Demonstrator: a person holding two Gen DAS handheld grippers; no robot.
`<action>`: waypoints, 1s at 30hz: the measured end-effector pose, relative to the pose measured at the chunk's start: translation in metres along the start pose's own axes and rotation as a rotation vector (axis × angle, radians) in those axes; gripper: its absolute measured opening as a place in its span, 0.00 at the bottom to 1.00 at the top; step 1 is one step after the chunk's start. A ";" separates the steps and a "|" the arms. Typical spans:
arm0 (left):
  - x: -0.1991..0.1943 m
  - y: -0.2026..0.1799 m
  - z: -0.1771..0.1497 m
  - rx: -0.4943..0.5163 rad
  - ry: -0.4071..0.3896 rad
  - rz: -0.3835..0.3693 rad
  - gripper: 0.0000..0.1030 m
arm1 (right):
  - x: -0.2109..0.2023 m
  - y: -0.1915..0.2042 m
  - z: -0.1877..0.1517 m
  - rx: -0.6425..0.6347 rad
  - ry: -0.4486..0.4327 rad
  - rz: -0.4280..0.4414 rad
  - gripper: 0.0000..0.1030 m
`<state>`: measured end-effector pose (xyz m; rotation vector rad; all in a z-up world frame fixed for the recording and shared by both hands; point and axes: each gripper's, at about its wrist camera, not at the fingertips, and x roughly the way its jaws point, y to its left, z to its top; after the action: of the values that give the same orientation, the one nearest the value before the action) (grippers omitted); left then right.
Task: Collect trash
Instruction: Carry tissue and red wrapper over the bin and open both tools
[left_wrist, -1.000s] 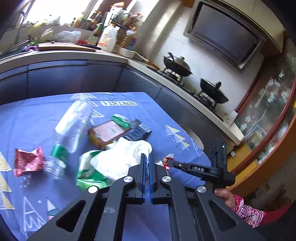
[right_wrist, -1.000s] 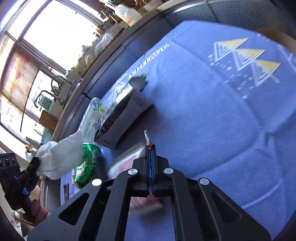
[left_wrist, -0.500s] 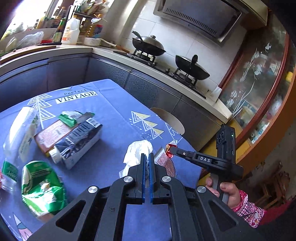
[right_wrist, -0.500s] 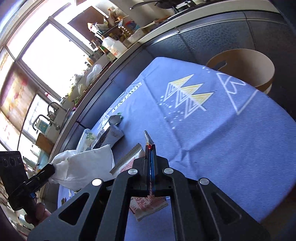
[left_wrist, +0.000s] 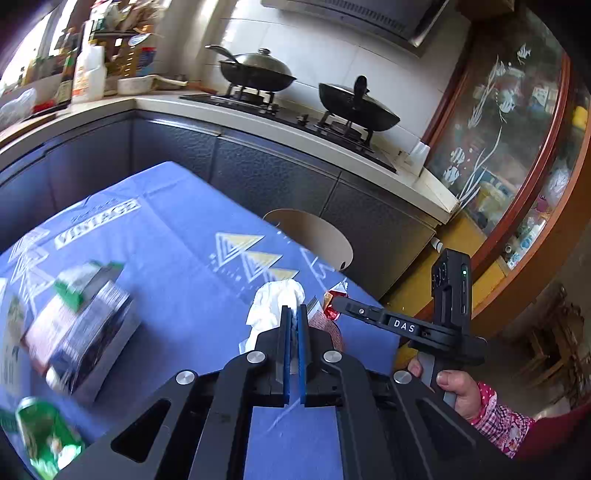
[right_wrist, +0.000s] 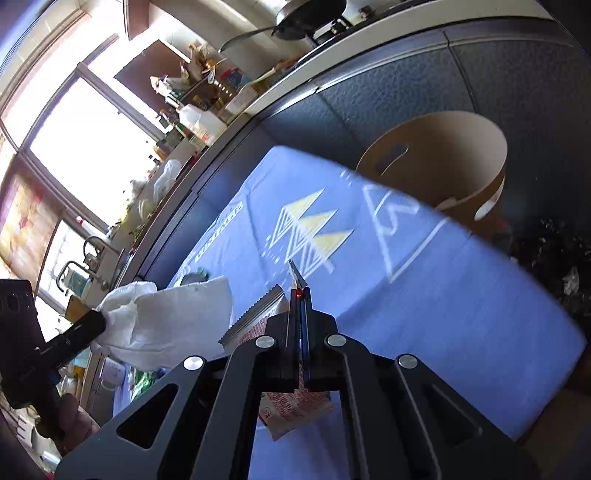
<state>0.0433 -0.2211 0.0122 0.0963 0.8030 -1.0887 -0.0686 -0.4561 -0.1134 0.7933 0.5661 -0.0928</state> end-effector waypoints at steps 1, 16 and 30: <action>0.009 -0.005 0.009 0.016 0.003 -0.004 0.03 | 0.000 -0.004 0.007 0.001 -0.010 -0.007 0.01; 0.156 -0.039 0.127 0.127 0.048 -0.026 0.03 | 0.006 -0.085 0.126 0.074 -0.148 -0.124 0.01; 0.246 -0.026 0.146 0.086 0.132 0.059 0.24 | 0.054 -0.116 0.165 0.042 -0.073 -0.243 0.31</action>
<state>0.1534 -0.4831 -0.0281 0.2651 0.8663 -1.0690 0.0170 -0.6461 -0.1240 0.7559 0.5911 -0.3569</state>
